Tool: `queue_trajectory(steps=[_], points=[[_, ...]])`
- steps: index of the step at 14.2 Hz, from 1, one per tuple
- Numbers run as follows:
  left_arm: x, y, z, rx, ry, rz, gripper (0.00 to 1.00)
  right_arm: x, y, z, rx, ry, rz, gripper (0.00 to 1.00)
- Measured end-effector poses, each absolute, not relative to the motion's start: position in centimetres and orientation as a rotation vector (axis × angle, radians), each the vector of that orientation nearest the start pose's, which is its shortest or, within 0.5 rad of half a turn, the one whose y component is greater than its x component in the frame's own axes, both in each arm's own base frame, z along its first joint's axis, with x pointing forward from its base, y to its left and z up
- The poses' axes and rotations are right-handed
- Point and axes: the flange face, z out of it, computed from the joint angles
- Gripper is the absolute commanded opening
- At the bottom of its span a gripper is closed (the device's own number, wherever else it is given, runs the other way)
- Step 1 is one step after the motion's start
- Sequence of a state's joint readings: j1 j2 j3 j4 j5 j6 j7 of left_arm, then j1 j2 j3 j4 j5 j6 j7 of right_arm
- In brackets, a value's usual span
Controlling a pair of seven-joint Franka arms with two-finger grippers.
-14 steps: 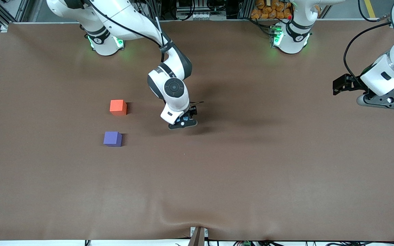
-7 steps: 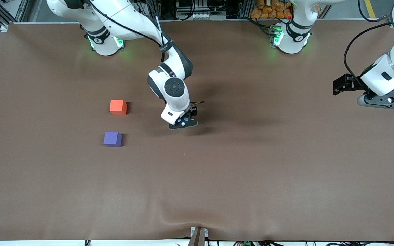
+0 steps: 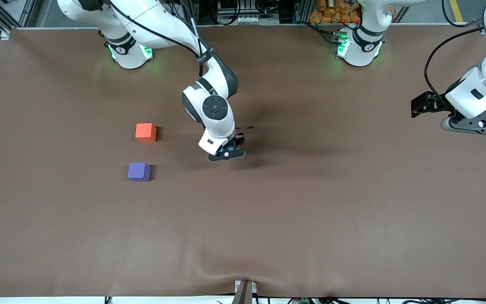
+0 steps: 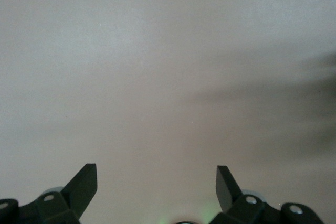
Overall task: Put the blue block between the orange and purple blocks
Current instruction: 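Lift the blue block with the right gripper toward the orange block, then lower the blue block between the orange and purple blocks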
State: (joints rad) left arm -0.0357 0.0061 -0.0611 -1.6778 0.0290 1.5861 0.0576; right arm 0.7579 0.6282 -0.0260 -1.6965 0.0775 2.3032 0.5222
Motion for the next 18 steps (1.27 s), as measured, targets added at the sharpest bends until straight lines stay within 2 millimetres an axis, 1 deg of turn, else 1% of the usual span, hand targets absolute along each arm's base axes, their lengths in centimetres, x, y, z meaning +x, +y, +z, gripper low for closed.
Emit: queue_trajectory(steps=[2,5,8,10,12,14,16,18], points=[[55.0,-5.0,57.2,-3.098,0.242,0.151,1.0,50.9,44.3,24.3,-3.12,-0.223,0.09,0.09],[55.0,-5.0,57.2,-3.098,0.242,0.151,1.0,52.5,41.9,27.1,-3.125,-0.19,0.111,0.09],[55.0,-5.0,57.2,-3.098,0.242,0.151,1.0,54.1,38.7,29.5,-3.131,-0.215,0.159,0.08],[55.0,-5.0,57.2,-3.098,0.242,0.152,1.0,54.9,36.5,31.2,-3.136,-0.199,0.194,0.08],[55.1,-5.0,57.1,-3.098,0.242,0.154,1.0,56.0,33.7,33.1,-3.136,-0.185,0.22,0.08],[55.1,-5.0,57.0,-3.098,0.242,0.156,1.0,57.1,30.3,34.6,-3.131,-0.204,0.259,0.08],[55.1,-5.0,57.0,-3.098,0.242,0.156,1.0,58.2,26.2,35.7,-3.118,-0.213,0.278,0.08],[55.1,-5.0,57.0,-3.098,0.242,0.156,1.0,58.6,22.6,36.3,-3.105,-0.198,0.293,0.08]])
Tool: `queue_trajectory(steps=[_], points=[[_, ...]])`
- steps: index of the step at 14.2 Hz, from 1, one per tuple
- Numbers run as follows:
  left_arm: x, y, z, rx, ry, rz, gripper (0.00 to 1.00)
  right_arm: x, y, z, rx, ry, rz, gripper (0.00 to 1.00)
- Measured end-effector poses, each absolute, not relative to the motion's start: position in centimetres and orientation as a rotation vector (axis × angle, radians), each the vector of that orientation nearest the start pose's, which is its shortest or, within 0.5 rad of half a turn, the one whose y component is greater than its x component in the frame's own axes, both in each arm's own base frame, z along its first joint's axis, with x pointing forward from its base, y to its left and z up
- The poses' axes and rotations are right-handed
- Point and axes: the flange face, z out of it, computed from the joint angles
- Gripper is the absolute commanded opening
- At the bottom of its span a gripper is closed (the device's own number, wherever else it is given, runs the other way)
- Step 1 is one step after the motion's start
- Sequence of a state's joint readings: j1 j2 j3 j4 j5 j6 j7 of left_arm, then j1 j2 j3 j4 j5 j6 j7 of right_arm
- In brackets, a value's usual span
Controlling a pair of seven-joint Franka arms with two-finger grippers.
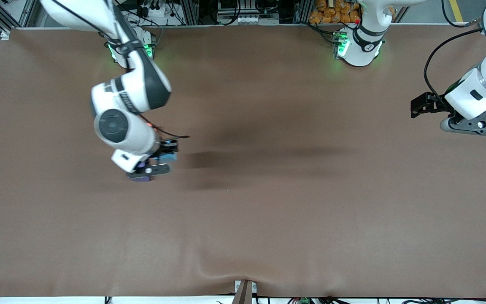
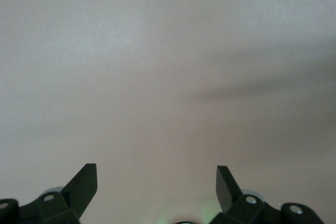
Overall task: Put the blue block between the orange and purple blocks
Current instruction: 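Lower the blue block between the orange and purple blocks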
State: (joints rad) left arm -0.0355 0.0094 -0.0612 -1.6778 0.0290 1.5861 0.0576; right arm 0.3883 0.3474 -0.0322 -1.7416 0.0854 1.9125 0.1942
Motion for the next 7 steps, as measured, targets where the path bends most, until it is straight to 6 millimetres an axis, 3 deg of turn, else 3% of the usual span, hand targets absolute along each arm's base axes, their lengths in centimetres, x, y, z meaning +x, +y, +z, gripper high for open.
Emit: queue_trajectory(steps=[4,7], points=[[55.1,-5.0,57.0,-3.098,0.241,0.156,1.0,57.4,17.8,35.0,-3.095,-0.172,0.367,0.08],[55.1,-5.0,57.1,-3.098,0.24,0.152,1.0,56.5,16.8,33.1,-3.095,-0.159,0.39,0.08]])
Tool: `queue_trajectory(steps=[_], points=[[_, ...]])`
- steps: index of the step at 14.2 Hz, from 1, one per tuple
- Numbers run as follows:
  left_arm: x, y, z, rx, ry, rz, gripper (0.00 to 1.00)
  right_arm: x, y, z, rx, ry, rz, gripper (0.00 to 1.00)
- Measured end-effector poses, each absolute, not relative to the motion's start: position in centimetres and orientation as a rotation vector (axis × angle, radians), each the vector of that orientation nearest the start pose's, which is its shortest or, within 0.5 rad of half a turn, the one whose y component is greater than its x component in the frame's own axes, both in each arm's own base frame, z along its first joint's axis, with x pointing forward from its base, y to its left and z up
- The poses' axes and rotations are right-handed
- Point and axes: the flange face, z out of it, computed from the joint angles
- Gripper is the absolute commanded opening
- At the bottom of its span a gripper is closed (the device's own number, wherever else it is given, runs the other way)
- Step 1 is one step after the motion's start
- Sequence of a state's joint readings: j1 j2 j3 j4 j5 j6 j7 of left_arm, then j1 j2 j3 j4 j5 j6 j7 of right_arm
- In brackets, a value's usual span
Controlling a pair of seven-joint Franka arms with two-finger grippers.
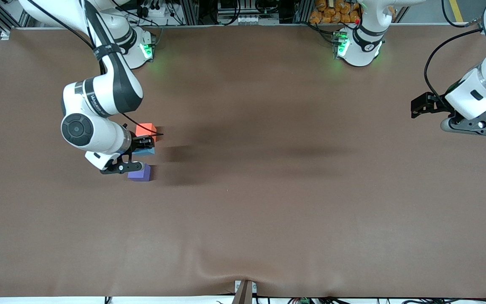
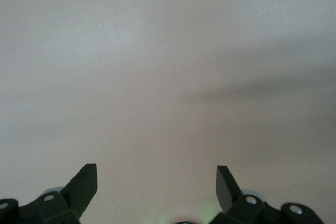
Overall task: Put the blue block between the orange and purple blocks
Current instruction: 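Lower the blue block between the orange and purple blocks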
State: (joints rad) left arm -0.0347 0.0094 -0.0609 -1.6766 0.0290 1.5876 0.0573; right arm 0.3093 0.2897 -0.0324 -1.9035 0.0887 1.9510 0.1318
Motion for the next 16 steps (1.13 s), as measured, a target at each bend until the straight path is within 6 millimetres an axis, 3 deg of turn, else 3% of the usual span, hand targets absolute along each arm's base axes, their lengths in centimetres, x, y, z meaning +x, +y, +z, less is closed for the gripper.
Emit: queue_trajectory(steps=[4,10,16], points=[[55.0,-4.9,59.4,-3.103,0.202,0.088,1.0,54.6,15.7,28.8,-3.103,-0.137,0.352,0.08],[52.8,-4.5,64.6,-3.107,0.075,0.027,1.0,54.2,13.7,27.9,-3.103,-0.167,0.345,0.08],[53.0,-4.8,64.2,-3.118,0.05,0.048,1.0,53.9,12.2,26.8,-3.104,-0.141,0.317,0.07]])
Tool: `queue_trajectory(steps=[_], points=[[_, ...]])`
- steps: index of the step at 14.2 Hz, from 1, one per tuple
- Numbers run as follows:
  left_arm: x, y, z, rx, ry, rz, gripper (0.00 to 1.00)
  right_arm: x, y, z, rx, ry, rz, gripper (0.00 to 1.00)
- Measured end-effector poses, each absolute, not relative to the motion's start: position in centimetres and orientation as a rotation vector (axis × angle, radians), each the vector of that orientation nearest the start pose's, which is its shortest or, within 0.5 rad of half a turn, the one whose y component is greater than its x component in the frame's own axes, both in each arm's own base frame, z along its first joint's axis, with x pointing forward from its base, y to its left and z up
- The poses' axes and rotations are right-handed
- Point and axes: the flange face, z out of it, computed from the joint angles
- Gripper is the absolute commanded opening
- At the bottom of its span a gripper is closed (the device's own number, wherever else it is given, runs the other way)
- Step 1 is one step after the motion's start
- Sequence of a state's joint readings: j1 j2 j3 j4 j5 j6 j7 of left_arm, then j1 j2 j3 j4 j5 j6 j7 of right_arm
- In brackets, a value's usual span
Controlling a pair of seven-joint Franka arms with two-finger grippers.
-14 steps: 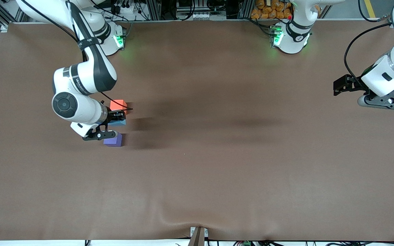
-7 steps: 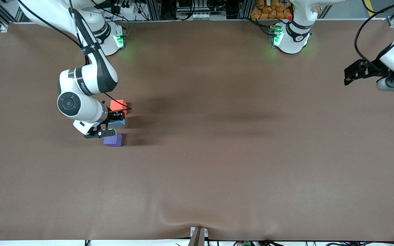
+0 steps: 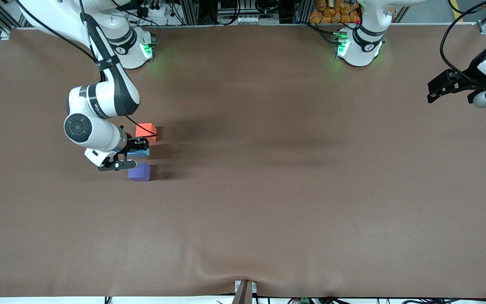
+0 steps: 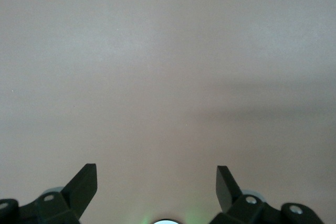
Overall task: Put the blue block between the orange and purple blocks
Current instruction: 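Lower the blue block between the orange and purple blocks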
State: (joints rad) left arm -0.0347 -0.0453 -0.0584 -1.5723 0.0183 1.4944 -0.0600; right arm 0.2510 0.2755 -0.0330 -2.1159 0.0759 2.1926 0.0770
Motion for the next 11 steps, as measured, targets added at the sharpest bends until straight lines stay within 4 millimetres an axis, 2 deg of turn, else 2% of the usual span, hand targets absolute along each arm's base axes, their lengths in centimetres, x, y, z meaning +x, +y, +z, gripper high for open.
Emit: queue_trajectory(steps=[11], points=[[53.2,-4.9,63.4,-3.125,0.051,0.081,1.0,53.0,11.6,24.9,-3.109,-0.126,0.258,0.07]])
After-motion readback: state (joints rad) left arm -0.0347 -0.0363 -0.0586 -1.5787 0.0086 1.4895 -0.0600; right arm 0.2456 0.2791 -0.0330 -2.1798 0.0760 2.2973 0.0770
